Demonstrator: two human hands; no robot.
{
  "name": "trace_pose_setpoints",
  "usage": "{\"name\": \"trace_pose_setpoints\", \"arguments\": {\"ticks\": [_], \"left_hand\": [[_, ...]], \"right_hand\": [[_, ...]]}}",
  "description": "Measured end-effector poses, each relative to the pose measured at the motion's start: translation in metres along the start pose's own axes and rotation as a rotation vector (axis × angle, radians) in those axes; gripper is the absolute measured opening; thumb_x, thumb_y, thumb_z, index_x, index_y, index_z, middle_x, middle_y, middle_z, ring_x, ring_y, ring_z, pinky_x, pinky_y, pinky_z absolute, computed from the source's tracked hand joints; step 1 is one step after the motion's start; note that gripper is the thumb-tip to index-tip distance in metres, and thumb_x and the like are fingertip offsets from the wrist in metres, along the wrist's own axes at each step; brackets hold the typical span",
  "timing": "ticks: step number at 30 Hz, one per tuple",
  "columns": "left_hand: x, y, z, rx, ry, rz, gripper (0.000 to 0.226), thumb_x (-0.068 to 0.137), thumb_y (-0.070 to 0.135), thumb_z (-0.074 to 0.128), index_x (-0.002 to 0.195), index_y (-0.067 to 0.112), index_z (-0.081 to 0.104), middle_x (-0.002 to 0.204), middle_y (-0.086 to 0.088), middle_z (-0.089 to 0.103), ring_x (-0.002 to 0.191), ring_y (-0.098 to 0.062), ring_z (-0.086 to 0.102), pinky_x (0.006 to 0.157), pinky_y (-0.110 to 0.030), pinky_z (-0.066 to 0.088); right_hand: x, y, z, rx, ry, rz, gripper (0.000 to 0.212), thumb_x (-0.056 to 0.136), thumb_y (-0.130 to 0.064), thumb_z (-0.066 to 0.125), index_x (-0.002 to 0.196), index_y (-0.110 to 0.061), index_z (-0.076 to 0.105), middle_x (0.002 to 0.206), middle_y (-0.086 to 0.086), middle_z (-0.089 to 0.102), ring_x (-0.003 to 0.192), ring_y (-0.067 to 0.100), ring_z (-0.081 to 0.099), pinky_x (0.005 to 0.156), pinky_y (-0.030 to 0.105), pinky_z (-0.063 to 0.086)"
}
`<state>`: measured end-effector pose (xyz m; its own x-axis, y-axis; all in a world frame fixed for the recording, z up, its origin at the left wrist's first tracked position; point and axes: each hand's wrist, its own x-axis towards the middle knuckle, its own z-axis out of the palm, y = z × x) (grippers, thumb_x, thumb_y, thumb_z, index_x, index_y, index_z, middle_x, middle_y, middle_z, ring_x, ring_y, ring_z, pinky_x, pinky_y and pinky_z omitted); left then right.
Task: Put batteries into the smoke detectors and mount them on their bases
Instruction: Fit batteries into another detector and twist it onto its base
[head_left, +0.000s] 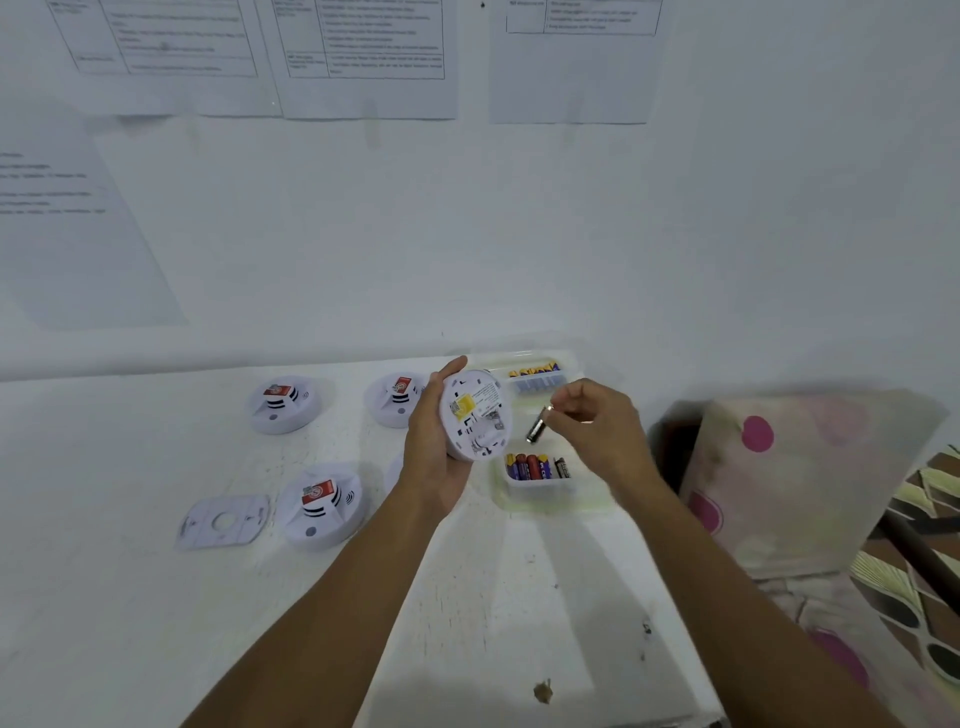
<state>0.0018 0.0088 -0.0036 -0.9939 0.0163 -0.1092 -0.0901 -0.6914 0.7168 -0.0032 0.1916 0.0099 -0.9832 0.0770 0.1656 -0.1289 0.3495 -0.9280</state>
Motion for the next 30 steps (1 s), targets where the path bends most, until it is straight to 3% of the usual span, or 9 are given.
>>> {"name": "trace_pose_setpoints", "arguments": {"ticks": [2, 4, 7, 11, 19, 25, 30], "left_hand": [[0.001, 0.002, -0.001, 0.000, 0.002, -0.008, 0.033, 0.097, 0.041, 0.047, 0.121, 0.026, 0.065, 0.119, -0.006, 0.068, 0.109, -0.023, 0.063, 0.091, -0.040, 0.052], [0.003, 0.001, 0.000, 0.006, -0.001, -0.017, 0.035, 0.093, 0.041, 0.050, 0.121, 0.025, 0.065, 0.123, -0.007, 0.066, 0.111, -0.024, 0.062, 0.094, -0.041, 0.050], [0.004, -0.002, 0.002, 0.014, -0.016, -0.029, 0.033, 0.100, 0.039, 0.043, 0.119, 0.025, 0.066, 0.121, -0.007, 0.067, 0.110, -0.024, 0.062, 0.098, -0.044, 0.048], [0.006, -0.002, 0.002, 0.025, -0.009, -0.031, 0.032, 0.099, 0.039, 0.045, 0.117, 0.026, 0.067, 0.117, -0.006, 0.069, 0.107, -0.024, 0.064, 0.096, -0.044, 0.049], [0.017, -0.001, 0.002, 0.031, -0.015, -0.026, 0.031, 0.099, 0.040, 0.045, 0.116, 0.026, 0.067, 0.112, -0.004, 0.071, 0.105, -0.023, 0.065, 0.098, -0.045, 0.048], [0.026, 0.006, 0.000, 0.016, -0.025, -0.029, 0.032, 0.100, 0.040, 0.043, 0.117, 0.025, 0.066, 0.117, -0.006, 0.067, 0.107, -0.023, 0.062, 0.096, -0.042, 0.048], [0.040, 0.016, -0.010, 0.024, -0.025, -0.030, 0.036, 0.101, 0.041, 0.040, 0.122, 0.024, 0.064, 0.124, -0.008, 0.065, 0.114, -0.027, 0.060, 0.097, -0.044, 0.048]], "right_hand": [[0.015, 0.009, -0.015, -0.320, -0.126, -0.015, 0.012, 0.077, -0.015, 0.077, 0.075, -0.021, 0.067, 0.075, -0.007, 0.071, 0.068, 0.002, 0.063, 0.065, 0.011, 0.045], [0.026, 0.018, -0.018, -0.584, -0.283, -0.015, 0.013, 0.077, -0.020, 0.076, 0.075, -0.024, 0.065, 0.076, -0.008, 0.068, 0.075, 0.010, 0.064, 0.069, 0.020, 0.049], [0.032, 0.025, -0.011, -0.740, -0.393, -0.001, 0.013, 0.078, -0.024, 0.076, 0.076, -0.026, 0.064, 0.078, -0.009, 0.065, 0.078, 0.013, 0.063, 0.072, 0.027, 0.049], [0.035, 0.033, -0.008, -0.744, -0.366, 0.041, 0.009, 0.081, -0.023, 0.076, 0.083, -0.018, 0.069, 0.080, -0.006, 0.065, 0.077, 0.013, 0.062, 0.069, 0.023, 0.043], [0.040, 0.042, -0.010, -0.672, -0.339, 0.101, 0.011, 0.080, -0.012, 0.075, 0.083, -0.019, 0.067, 0.082, 0.002, 0.068, 0.077, 0.022, 0.068, 0.075, 0.040, 0.060], [0.063, 0.015, -0.013, -0.559, -0.263, -0.110, 0.009, 0.081, -0.019, 0.073, 0.084, -0.025, 0.068, 0.079, -0.005, 0.067, 0.068, 0.010, 0.063, 0.057, 0.018, 0.046], [0.116, -0.009, 0.002, -0.560, -0.276, -0.169, 0.008, 0.080, -0.015, 0.072, 0.083, -0.022, 0.069, 0.072, -0.006, 0.069, 0.069, 0.013, 0.065, 0.063, 0.024, 0.051]]}}
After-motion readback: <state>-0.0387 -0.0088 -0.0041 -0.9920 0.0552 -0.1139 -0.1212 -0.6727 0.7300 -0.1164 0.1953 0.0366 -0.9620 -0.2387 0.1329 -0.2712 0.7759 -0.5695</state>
